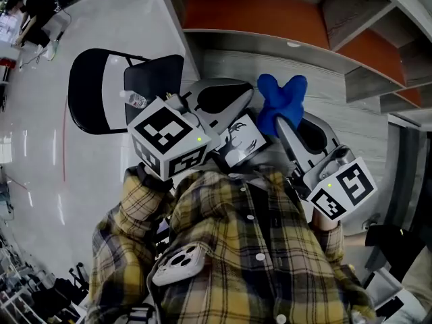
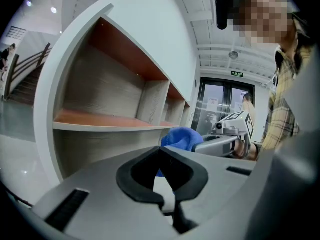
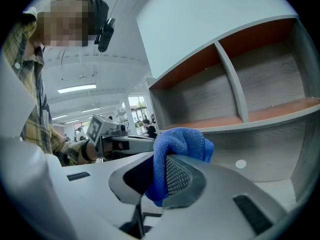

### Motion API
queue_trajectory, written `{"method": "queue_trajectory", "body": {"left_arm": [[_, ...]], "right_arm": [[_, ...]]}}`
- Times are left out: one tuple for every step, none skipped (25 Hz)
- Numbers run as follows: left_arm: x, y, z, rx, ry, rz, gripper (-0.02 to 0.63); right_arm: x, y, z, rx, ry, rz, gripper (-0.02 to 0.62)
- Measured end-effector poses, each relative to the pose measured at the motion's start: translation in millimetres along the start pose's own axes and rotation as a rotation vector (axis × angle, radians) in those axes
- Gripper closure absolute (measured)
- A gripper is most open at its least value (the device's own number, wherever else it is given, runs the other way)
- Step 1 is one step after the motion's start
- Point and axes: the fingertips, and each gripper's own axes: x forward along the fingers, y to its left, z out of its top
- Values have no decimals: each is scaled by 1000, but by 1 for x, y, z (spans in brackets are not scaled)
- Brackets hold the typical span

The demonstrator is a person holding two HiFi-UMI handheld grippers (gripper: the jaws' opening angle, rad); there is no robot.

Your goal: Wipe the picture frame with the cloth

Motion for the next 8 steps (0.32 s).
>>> {"method": "queue_trajectory", "body": {"left_arm": [[0,1,0,6,6,-3,601],[1,1,-1,9,9,-6,601],[1,2,-1,10,10,-8,601],[1,2,-1,10,10,-12,601],[2,1,-1,10,9,-17,601],[2,1,-2,11,8,-21,601],[2,1,-2,13,9,-23,601],[2,2,-2,16,10,-25,601]], "right_arm": [[0,0,0,-1,2,-1,542],[0,-1,-1,-1,4,-1,541],[0,-1,-1,-1,4,-2,543],[0,-1,-2,-1,5,-2,542],[-1,-1,-2,-1,5,-3,541],[-1,-1,-3,-2,5,-4,542],[-1,-1,-4,-3,5,-4,542],[-1,-1,-5,-4,6,-5,543]]}}
